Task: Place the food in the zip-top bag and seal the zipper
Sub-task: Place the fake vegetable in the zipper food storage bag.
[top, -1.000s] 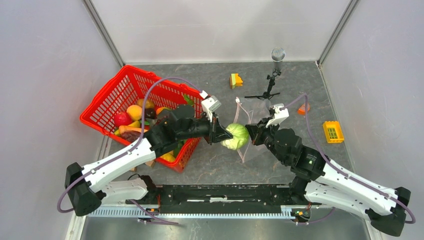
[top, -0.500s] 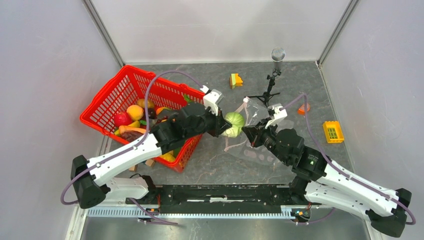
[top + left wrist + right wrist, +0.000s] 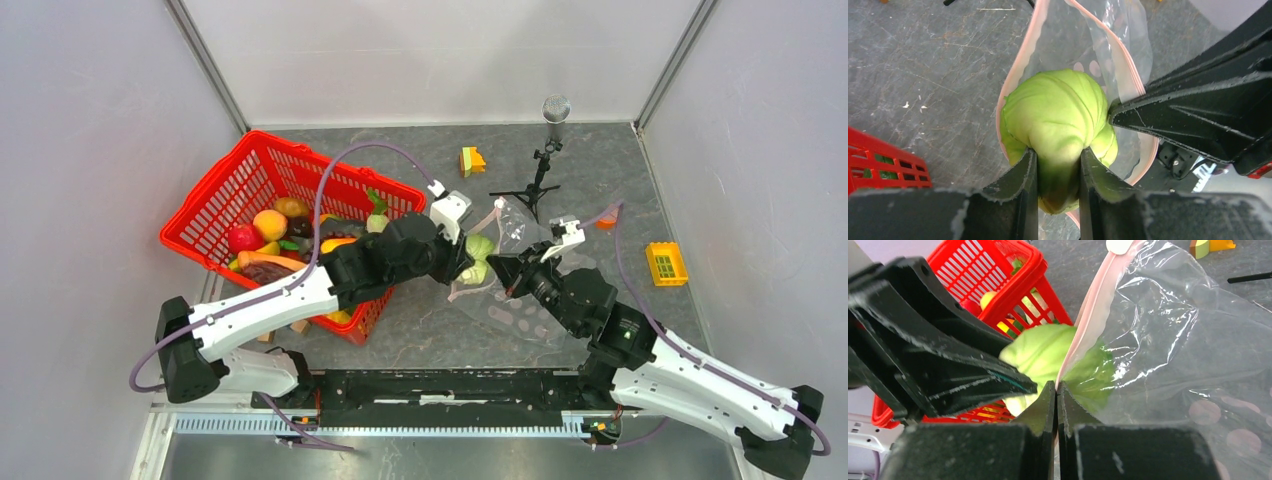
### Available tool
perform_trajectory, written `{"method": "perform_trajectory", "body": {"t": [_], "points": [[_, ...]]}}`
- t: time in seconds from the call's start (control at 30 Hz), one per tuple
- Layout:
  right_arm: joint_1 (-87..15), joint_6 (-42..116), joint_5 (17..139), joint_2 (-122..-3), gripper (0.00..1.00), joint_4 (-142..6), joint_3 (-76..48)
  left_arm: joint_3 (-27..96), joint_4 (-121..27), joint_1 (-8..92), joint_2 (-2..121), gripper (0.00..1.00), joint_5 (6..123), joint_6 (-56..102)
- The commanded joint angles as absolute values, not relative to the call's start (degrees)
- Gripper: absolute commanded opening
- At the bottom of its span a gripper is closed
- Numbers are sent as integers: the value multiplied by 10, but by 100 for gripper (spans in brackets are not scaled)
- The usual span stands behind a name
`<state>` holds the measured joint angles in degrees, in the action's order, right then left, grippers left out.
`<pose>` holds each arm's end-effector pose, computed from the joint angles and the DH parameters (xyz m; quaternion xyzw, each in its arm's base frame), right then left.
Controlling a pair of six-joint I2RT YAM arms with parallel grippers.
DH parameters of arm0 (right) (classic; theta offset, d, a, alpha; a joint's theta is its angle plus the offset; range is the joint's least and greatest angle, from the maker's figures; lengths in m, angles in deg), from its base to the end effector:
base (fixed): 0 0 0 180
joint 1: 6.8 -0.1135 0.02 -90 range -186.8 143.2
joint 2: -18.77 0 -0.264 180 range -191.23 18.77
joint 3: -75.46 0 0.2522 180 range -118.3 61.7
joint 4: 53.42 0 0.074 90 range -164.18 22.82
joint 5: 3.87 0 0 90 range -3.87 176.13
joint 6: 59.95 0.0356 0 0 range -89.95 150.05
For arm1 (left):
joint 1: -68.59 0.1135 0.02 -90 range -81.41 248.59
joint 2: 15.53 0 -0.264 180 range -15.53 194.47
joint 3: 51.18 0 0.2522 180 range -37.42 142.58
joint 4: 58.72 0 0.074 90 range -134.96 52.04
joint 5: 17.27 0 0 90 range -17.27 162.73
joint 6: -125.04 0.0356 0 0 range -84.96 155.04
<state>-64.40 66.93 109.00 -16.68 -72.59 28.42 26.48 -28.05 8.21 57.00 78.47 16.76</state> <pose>0.0963 0.1259 0.3032 -0.0041 0.7488 0.3728 0.5479 0.1468 -0.2509 0.3407 0.2785 0.7981 -0.3048 0.4389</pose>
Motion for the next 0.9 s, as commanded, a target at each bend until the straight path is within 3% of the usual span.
{"method": "perform_trajectory", "body": {"t": [0.0,0.2,0.47,0.87], "points": [[-645,683,1094,-152,1,-658,285,306,-250,44,582,29,860,224],[-645,677,1093,-163,1,-670,275,307,-269,31,581,38,851,234],[-645,679,1113,-149,1,-671,289,281,-323,27,547,84,783,239],[-645,701,1161,-95,2,-650,335,279,-332,28,484,100,768,239]]}}
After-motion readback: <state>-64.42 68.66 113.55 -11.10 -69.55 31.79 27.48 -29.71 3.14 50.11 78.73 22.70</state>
